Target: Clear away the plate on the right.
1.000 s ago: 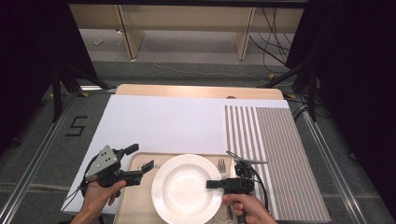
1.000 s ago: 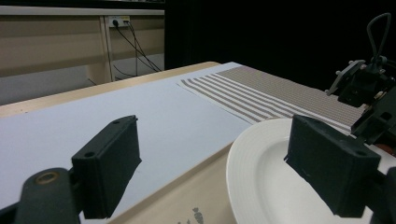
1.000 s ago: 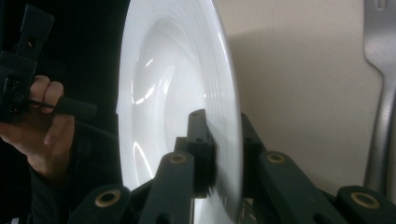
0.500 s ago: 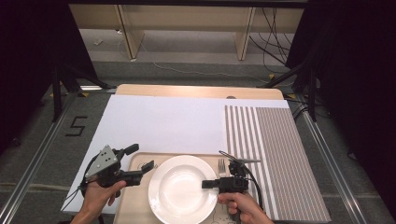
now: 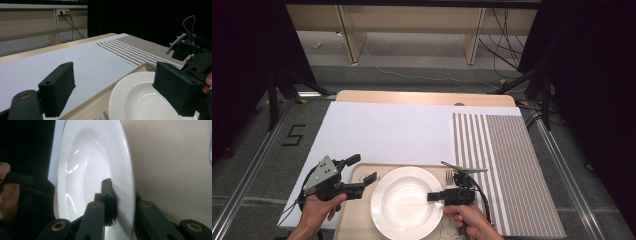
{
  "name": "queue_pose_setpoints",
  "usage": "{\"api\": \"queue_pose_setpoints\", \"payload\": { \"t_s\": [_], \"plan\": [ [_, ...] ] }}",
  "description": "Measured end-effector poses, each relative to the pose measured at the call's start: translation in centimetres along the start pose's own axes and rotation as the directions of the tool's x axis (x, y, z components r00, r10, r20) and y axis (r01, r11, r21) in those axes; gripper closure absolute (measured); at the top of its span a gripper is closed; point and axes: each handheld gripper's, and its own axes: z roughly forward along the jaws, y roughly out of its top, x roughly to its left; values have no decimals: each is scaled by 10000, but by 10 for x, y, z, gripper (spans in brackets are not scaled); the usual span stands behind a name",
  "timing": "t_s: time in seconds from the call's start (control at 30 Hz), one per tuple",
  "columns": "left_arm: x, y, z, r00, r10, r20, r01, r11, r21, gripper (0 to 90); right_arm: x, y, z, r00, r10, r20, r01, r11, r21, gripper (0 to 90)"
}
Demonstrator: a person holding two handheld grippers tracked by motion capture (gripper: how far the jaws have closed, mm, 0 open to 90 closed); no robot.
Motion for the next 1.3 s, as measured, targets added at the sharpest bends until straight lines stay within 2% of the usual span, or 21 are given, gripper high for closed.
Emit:
{"api": "queue_pose_setpoints", "payload": {
  "t_s": [0.07,0.1,0.2,0.27,0.33,0.37,0.43,0.5,0.6,0.67,0.7,0.73,0.77,0.8,0.9,0.93,1.0,1.1,1.13,1.17,1.3],
  "plan": [
    [0,0,0,10000,29,-18,-29,10000,31,166,1,-1,1,9996,-195,225,198,9997,-139,809],
    [0,0,0,10000,39,-14,-39,10000,33,167,1,0,0,9991,-329,285,324,9993,178,800],
    [0,0,0,10000,95,2,-95,9999,53,167,5,-1,2,9922,-924,832,898,9954,343,733],
    [0,0,0,10000,83,1,-83,9999,67,167,8,-1,4,9779,-1780,1099,1700,9823,785,663],
    [0,0,0,10000,44,-7,-44,10000,59,167,10,-2,6,9545,-2589,1476,2529,9657,589,652],
    [0,0,0,10000,49,-5,-49,10000,60,167,13,-2,5,9530,-2595,1564,2518,9654,675,625],
    [0,0,0,10000,74,4,-74,10000,64,167,13,-2,4,9282,-3243,1824,3194,9459,567,574],
    [0,0,0,10000,80,4,-80,9999,88,167,15,-1,1,9188,-3425,1963,3379,9394,576,536],
    [0,0,0,10000,22,13,-22,10000,82,167,17,-3,1,8963,-3803,2280,3718,9248,811,489],
    [0,0,0,10000,-31,28,30,10000,88,167,21,-4,1,8545,-4532,2539,4392,8913,1130,452],
    [0,0,0,10000,-54,25,54,9999,90,167,25,-6,0,8234,-4874,2906,4726,8725,1243,421],
    [1,0,0,10000,-52,20,52,9999,89,167,28,-7,-2,7998,-5080,3199,4984,8589,1177,409],
    [1,0,0,10000,-41,15,41,9999,92,167,31,-7,-5,7903,-5164,3298,5108,8525,1108,389],
    [0,0,0,10000,-40,15,40,9999,98,167,34,-8,-8,7878,-5163,3358,5157,8511,987,376],
    [1,-1,1,9999,-11,108,11,10000,33,167,36,-8,-15,7620,-5466,3473,5624,8244,637,362],
    [0,-1,0,10000,-6,51,5,9999,126,167,37,-7,-18,7558,-5487,3575,5685,8207,578,355],
    [1,-1,0,10000,-3,97,3,10000,47,167,39,-7,-24,7585,-5476,3533,5763,8167,287,334],
    [2,-1,0,9999,-89,64,88,10000,46,167,42,-8,-29,7423,-5602,3676,6027,7980,-9,304],
    [2,-1,0,9999,-94,72,94,9999,43,167,42,-9,-30,7449,-5583,3653,6025,7980,-89,302],
    [1,-1,0,10000,-83,29,82,9999,86,166,43,-9,-31,7389,-5576,3783,6094,7925,-222,295],
    [1,-1,0,10000,1,37,-2,9999,168,166,45,-10,-34,7377,-5572,3812,6149,7876,-390,249]
  ]
}}
